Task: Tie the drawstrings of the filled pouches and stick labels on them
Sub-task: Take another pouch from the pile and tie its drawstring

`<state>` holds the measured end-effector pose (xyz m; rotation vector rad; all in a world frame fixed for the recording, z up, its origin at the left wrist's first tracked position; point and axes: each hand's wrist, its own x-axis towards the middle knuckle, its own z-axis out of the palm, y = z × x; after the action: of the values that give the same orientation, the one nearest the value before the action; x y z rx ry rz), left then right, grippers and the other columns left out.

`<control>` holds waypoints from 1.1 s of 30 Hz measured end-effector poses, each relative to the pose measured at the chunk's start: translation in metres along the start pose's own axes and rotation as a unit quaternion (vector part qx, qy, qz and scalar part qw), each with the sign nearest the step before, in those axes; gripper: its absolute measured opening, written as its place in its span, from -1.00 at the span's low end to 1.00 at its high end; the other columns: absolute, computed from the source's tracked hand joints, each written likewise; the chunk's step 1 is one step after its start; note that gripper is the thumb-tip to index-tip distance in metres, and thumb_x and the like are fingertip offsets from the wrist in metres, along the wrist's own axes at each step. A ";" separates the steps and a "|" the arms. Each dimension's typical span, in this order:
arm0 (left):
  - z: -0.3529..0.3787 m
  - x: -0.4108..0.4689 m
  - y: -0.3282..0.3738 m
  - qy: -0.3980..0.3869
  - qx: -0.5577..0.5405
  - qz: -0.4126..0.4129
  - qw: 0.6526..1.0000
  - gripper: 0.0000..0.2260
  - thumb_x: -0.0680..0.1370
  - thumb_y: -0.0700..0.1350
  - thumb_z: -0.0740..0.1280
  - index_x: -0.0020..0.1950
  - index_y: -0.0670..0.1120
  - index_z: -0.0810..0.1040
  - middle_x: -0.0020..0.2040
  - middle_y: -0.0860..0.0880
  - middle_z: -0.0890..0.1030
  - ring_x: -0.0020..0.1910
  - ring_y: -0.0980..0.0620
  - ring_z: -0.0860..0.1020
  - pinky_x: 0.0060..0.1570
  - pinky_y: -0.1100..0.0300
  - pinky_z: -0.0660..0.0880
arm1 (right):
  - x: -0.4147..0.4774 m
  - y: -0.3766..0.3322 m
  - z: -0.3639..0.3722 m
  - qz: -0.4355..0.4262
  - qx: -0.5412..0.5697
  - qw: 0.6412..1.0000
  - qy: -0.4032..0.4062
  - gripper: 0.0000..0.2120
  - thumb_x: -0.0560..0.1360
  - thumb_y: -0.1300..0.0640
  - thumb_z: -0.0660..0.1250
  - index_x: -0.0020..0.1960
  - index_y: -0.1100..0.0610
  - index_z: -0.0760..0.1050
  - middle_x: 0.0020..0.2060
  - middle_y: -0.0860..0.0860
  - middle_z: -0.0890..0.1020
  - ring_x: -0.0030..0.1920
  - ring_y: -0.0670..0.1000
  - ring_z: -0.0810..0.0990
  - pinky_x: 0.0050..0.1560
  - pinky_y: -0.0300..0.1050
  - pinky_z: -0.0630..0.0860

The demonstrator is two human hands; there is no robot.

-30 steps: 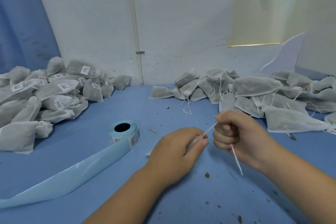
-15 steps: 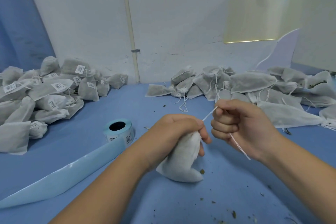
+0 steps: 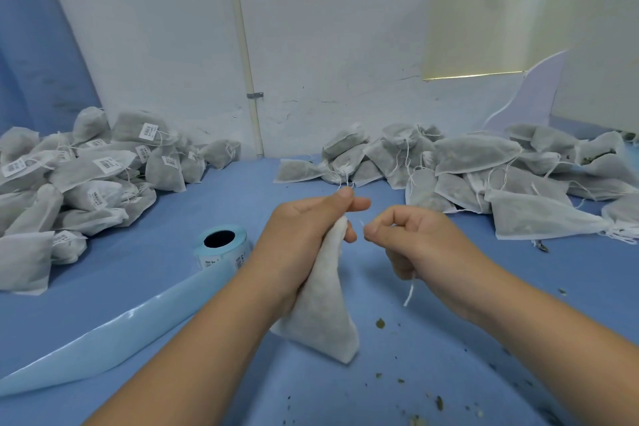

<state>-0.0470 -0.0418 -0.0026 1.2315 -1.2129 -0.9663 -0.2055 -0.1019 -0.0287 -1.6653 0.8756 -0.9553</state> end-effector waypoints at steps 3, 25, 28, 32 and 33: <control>0.001 0.001 -0.002 0.048 0.094 0.043 0.993 -0.66 0.55 0.12 0.34 -0.41 0.15 0.66 -0.19 0.01 0.71 -0.45 0.22 0.50 -0.41 0.42 0.39 | -0.003 -0.002 0.000 -0.018 -0.003 0.999 -0.033 -0.85 0.45 0.08 0.42 -0.28 0.03 0.55 -0.54 -0.07 0.31 -0.50 -0.07 0.24 -0.43 -0.25 0.23; -0.013 0.006 -0.004 -0.290 -0.094 -0.183 0.935 -0.77 0.47 -0.07 0.26 -0.38 -0.08 0.52 -0.33 -0.03 0.49 -0.39 0.02 0.49 -0.28 0.19 0.46 | -0.001 0.006 -0.001 -0.071 -0.181 0.980 0.038 -0.87 0.47 0.14 0.39 -0.26 0.08 0.59 -0.40 -0.07 0.55 -0.41 -0.12 0.44 -0.37 -0.30 0.39; -0.013 0.007 -0.007 -0.285 -0.131 -0.206 0.927 -0.77 0.48 -0.07 0.29 -0.39 -0.06 0.51 -0.41 0.02 0.42 -0.51 0.09 0.38 -0.35 0.21 0.40 | 0.000 0.006 0.000 -0.135 -0.257 0.951 0.107 -0.89 0.46 0.20 0.37 -0.15 0.00 0.56 -0.19 -0.14 0.57 -0.16 -0.19 0.53 -0.14 -0.33 0.42; -0.015 0.011 -0.008 -0.277 -0.182 -0.224 0.917 -0.81 0.45 -0.05 0.27 -0.34 -0.06 0.53 -0.49 0.06 0.35 -0.58 0.14 0.28 -0.44 0.25 0.29 | -0.004 -0.004 -0.001 -0.213 -0.176 0.945 0.172 -0.88 0.44 0.21 0.36 -0.17 0.00 0.51 -0.20 -0.14 0.54 -0.17 -0.14 0.52 -0.18 -0.32 0.42; -0.016 0.012 -0.008 -0.275 -0.188 -0.224 0.916 -0.83 0.44 -0.04 0.28 -0.33 -0.07 0.53 -0.50 0.06 0.33 -0.58 0.14 0.26 -0.45 0.25 0.26 | -0.007 -0.007 0.000 -0.222 -0.147 0.951 0.159 -0.94 0.42 0.17 0.35 -0.20 0.03 0.51 -0.26 -0.14 0.54 -0.23 -0.13 0.51 -0.22 -0.33 0.41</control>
<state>-0.0290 -0.0519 -0.0080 0.9642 -1.0949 -1.8892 -0.2076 -0.0942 -0.0231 -2.0516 0.9026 -1.4910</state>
